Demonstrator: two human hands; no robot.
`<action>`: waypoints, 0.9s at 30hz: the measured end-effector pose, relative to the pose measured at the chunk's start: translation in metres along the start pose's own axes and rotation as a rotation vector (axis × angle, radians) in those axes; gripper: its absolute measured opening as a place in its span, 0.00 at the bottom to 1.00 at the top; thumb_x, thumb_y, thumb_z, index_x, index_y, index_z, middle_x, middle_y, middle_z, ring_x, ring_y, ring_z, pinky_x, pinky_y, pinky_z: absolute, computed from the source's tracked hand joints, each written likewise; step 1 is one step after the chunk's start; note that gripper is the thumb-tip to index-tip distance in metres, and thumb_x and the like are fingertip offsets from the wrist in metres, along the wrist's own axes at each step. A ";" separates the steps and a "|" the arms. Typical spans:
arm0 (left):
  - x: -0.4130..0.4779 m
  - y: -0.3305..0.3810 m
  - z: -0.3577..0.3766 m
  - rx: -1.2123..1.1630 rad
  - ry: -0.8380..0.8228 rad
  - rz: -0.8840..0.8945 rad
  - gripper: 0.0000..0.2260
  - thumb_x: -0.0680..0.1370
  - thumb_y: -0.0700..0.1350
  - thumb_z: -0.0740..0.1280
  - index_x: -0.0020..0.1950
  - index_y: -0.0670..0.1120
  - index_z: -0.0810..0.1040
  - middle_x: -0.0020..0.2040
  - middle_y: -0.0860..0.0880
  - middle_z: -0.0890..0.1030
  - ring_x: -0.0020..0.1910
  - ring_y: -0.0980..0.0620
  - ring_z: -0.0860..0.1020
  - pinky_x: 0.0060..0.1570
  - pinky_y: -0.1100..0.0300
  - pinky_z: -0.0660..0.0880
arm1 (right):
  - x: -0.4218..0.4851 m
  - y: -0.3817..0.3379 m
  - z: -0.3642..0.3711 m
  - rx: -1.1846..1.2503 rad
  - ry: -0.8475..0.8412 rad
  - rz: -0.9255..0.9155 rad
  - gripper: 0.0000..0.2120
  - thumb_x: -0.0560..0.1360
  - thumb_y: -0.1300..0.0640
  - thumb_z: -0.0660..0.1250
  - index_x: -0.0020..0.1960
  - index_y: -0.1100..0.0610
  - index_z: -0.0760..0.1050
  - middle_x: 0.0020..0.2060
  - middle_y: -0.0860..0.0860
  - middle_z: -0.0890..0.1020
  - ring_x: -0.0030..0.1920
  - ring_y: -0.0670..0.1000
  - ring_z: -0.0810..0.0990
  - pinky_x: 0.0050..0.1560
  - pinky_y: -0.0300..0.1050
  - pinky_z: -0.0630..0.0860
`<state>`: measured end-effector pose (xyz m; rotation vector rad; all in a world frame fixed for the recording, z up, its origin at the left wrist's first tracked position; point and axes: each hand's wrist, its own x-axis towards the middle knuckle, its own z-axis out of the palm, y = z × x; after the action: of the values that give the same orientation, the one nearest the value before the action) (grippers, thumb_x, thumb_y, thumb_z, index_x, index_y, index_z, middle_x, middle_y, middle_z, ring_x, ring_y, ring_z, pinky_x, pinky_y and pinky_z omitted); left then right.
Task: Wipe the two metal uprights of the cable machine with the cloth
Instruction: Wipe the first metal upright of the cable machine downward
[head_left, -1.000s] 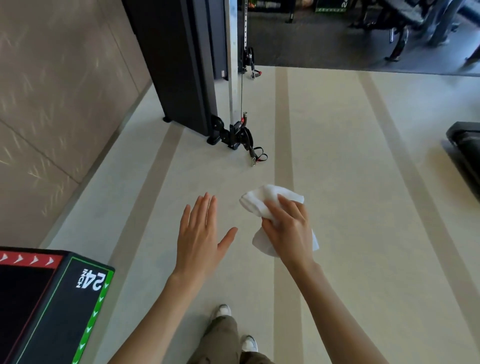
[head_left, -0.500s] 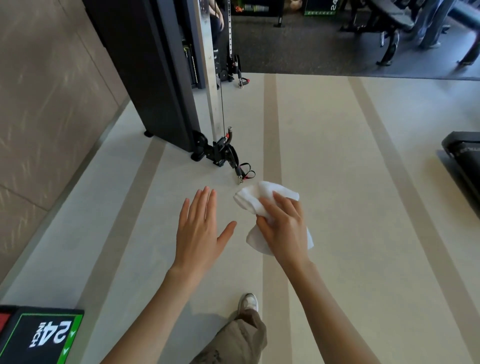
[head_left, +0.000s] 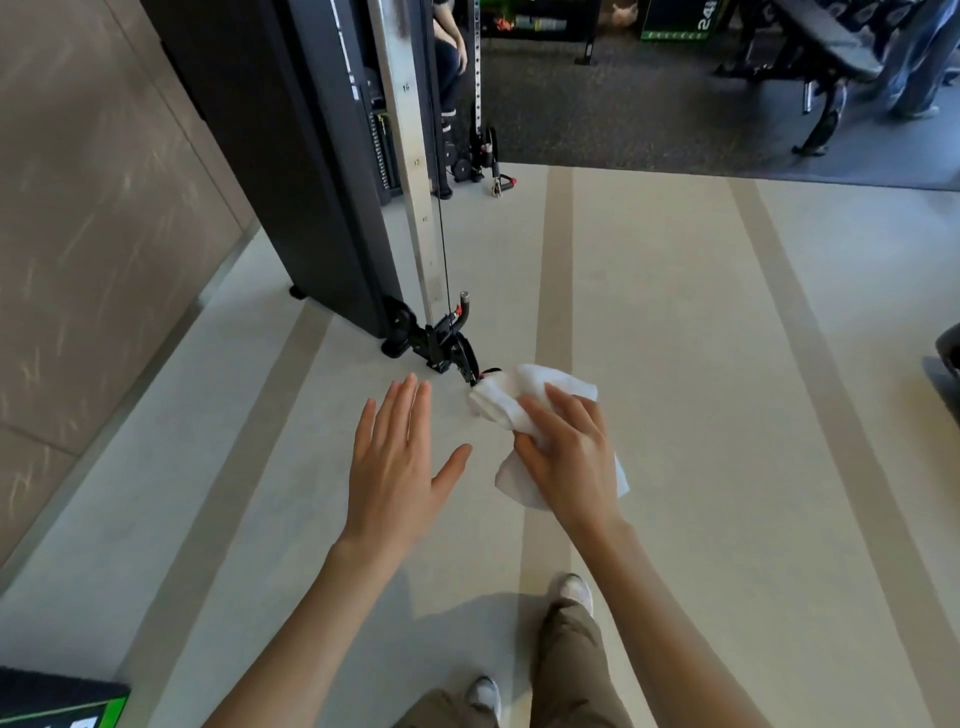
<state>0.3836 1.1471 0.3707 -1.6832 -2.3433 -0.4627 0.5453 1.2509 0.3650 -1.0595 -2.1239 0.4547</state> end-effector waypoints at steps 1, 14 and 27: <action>0.012 0.001 0.005 0.007 0.004 -0.010 0.34 0.79 0.62 0.53 0.73 0.36 0.67 0.72 0.38 0.71 0.72 0.41 0.70 0.71 0.43 0.64 | 0.013 0.008 0.004 0.004 -0.009 -0.008 0.15 0.71 0.53 0.62 0.54 0.55 0.81 0.54 0.56 0.80 0.51 0.61 0.75 0.51 0.51 0.73; 0.185 0.028 0.067 0.122 0.045 -0.278 0.33 0.79 0.61 0.56 0.73 0.36 0.68 0.72 0.38 0.71 0.71 0.41 0.70 0.70 0.42 0.65 | 0.221 0.105 0.043 0.120 -0.147 -0.251 0.13 0.70 0.56 0.66 0.52 0.57 0.81 0.52 0.56 0.80 0.48 0.56 0.73 0.49 0.46 0.71; 0.332 -0.011 0.097 0.218 0.130 -0.449 0.33 0.80 0.62 0.56 0.75 0.37 0.65 0.74 0.39 0.69 0.73 0.42 0.68 0.73 0.46 0.59 | 0.418 0.123 0.106 0.242 -0.192 -0.439 0.16 0.72 0.52 0.63 0.56 0.56 0.81 0.56 0.58 0.79 0.53 0.60 0.74 0.50 0.54 0.76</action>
<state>0.2674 1.4723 0.3970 -0.9999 -2.5592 -0.3589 0.3638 1.6590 0.4041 -0.4085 -2.3135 0.5951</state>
